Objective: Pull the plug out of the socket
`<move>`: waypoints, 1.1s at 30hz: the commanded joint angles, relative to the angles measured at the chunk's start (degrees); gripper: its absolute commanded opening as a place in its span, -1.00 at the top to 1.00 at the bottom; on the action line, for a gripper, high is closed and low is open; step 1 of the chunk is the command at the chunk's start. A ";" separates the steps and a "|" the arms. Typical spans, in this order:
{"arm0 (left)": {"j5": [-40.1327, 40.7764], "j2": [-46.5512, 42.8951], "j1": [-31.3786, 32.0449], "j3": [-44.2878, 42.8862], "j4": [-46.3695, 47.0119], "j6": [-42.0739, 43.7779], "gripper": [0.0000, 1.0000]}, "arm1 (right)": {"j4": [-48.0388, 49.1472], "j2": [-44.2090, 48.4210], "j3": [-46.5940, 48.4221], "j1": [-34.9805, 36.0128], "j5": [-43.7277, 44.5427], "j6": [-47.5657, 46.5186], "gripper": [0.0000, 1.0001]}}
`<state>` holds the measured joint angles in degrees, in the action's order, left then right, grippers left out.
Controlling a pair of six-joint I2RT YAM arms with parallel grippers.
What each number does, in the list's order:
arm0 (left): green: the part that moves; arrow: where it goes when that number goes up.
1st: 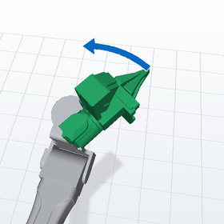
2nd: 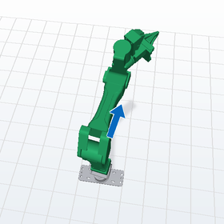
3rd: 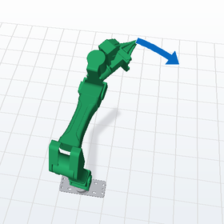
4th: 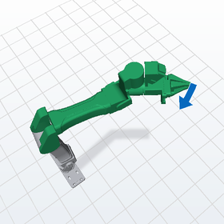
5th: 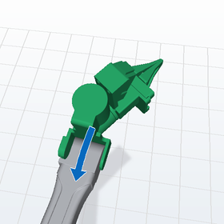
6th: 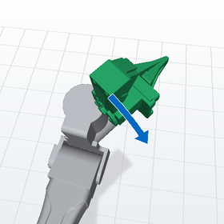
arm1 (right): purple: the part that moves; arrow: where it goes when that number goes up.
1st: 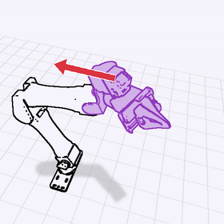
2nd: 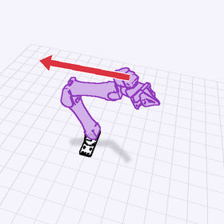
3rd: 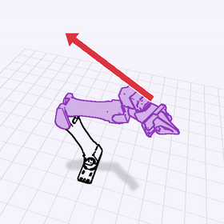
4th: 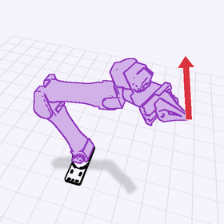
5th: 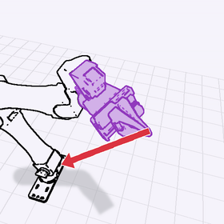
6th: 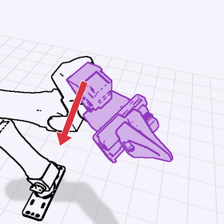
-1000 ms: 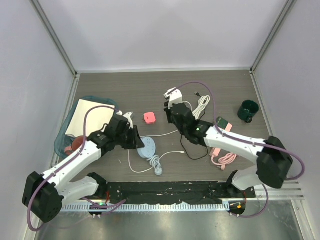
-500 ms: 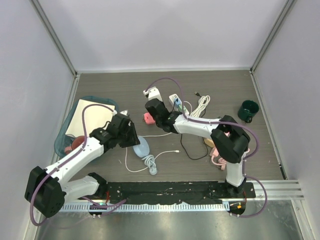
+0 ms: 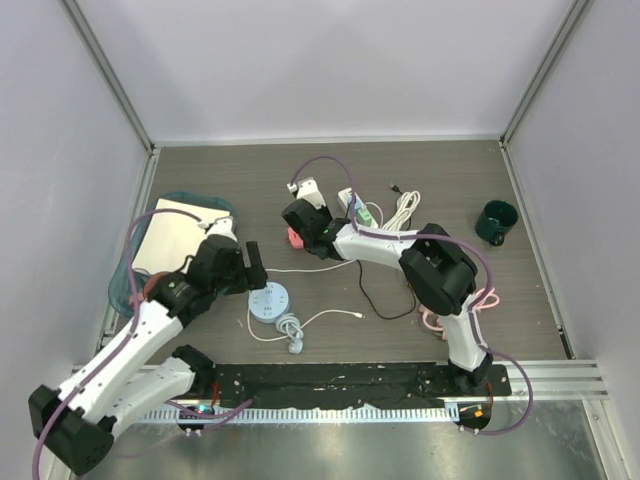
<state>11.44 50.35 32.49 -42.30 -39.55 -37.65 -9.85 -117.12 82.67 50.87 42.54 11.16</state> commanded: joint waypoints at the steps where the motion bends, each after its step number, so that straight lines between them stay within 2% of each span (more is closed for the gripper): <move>1: 2.10 -8.41 -0.15 -0.94 4.91 6.09 -0.68 | -3.76 -2.75 5.47 -0.16 3.25 2.29 0.98; 7: -0.54 -20.17 -0.15 3.10 10.71 9.08 -0.68 | -5.27 -6.01 8.47 -0.16 1.23 3.95 0.96; 11: 0.78 -26.59 -0.15 6.78 13.97 12.06 -0.65 | -6.58 -6.80 9.52 -0.16 -0.88 5.80 0.77; 12: -0.27 -27.23 -0.15 6.80 14.06 14.68 -0.70 | -6.94 -6.72 9.96 -0.16 -0.97 6.15 0.67; 13: -1.24 -27.32 -0.15 6.54 13.80 14.80 -0.80 | -7.03 -6.37 9.88 -0.16 -1.23 6.42 0.63; 17: -1.69 -24.61 -0.15 5.30 13.97 11.55 -0.88 | -7.29 -4.36 10.05 -0.16 -3.34 6.25 0.46; 19: -1.42 -23.63 -0.15 4.52 13.01 9.71 -0.96 | -7.64 -2.95 9.79 -0.16 -3.52 6.25 0.24; 22: -0.64 -21.00 -0.15 2.94 10.81 9.44 -0.99 | -7.99 -0.31 9.35 -0.16 -5.01 5.28 0.09; 30: -3.26 -19.76 -0.15 1.43 8.00 10.23 -0.99 | -9.23 7.85 6.11 -0.25 -7.47 5.37 0.00; 33: -5.28 -19.76 -0.15 1.87 8.52 10.31 -0.99 | -8.96 10.76 3.82 -2.17 -10.89 2.21 0.00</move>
<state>8.97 30.83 32.49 -38.37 -31.59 -27.83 -19.31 -113.27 88.68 50.68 35.22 15.57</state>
